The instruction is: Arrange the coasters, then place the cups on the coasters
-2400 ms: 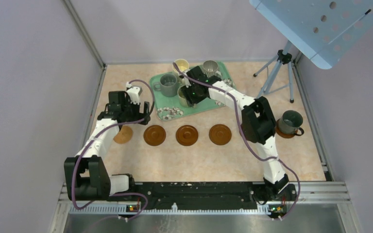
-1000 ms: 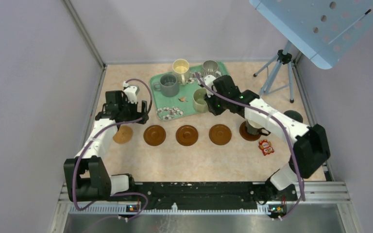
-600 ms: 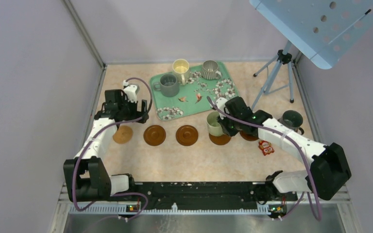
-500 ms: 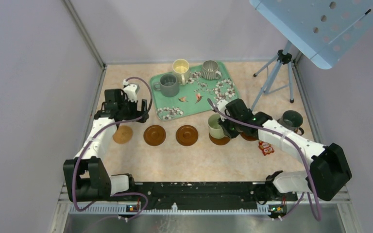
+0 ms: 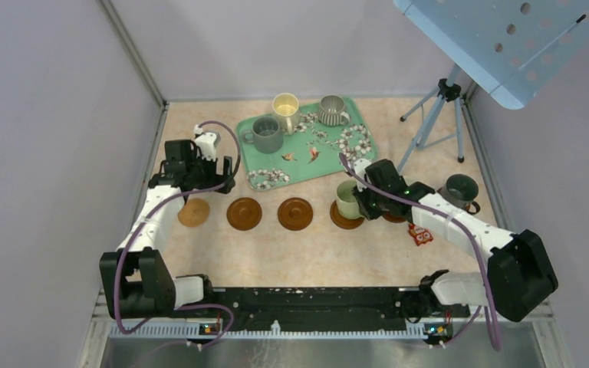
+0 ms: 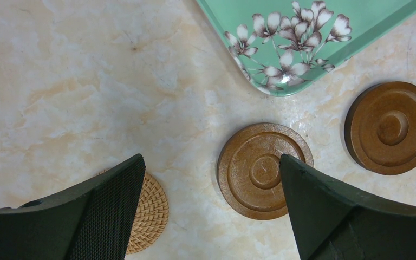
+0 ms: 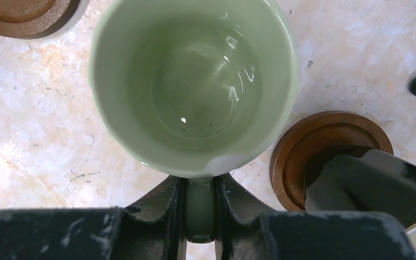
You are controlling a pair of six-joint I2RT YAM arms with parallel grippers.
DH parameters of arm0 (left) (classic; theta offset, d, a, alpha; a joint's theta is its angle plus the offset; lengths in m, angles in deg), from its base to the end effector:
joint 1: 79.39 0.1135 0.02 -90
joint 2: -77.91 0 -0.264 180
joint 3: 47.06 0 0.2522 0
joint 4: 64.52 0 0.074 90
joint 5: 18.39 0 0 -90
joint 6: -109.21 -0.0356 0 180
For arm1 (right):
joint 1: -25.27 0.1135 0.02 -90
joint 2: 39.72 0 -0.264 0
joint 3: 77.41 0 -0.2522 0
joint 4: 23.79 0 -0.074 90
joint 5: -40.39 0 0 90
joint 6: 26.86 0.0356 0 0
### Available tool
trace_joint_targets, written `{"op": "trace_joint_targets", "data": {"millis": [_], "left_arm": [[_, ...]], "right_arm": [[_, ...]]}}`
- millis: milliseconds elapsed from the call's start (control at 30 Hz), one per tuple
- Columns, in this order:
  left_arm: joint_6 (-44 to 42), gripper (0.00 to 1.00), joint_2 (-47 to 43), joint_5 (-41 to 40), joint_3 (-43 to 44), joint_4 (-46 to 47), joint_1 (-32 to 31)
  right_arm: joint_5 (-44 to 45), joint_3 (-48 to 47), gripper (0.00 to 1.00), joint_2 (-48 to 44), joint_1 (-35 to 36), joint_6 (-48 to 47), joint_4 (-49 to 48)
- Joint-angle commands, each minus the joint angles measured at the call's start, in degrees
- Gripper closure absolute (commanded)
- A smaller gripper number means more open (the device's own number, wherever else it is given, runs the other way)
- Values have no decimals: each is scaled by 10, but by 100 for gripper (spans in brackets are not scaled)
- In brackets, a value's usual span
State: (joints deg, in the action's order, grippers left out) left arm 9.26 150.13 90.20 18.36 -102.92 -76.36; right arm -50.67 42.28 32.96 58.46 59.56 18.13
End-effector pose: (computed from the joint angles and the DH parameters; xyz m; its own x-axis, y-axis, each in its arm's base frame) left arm 0.2660 0.0027 0.2586 -0.6678 0.1287 -0.7331 0.2940 0.9504 -0.1011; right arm 0.2103 0.1383 0.2225 -0.6434 -0.4955 -0.5835 -0.5977 0.8014 -0.0215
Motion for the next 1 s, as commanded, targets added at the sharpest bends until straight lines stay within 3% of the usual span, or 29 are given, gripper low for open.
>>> {"op": "trace_joint_targets", "data": {"millis": [0, 800, 967], "left_arm": [[1, 1, -8, 9, 20, 9, 3], [6, 1, -4, 11, 19, 14, 3], [6, 1, -3, 14, 20, 14, 3]], "right_arm": [[-14, 10, 100, -46, -2, 15, -69], [-29, 69, 100, -55, -2, 22, -116], [-35, 65, 90, -50, -2, 21, -99]]}}
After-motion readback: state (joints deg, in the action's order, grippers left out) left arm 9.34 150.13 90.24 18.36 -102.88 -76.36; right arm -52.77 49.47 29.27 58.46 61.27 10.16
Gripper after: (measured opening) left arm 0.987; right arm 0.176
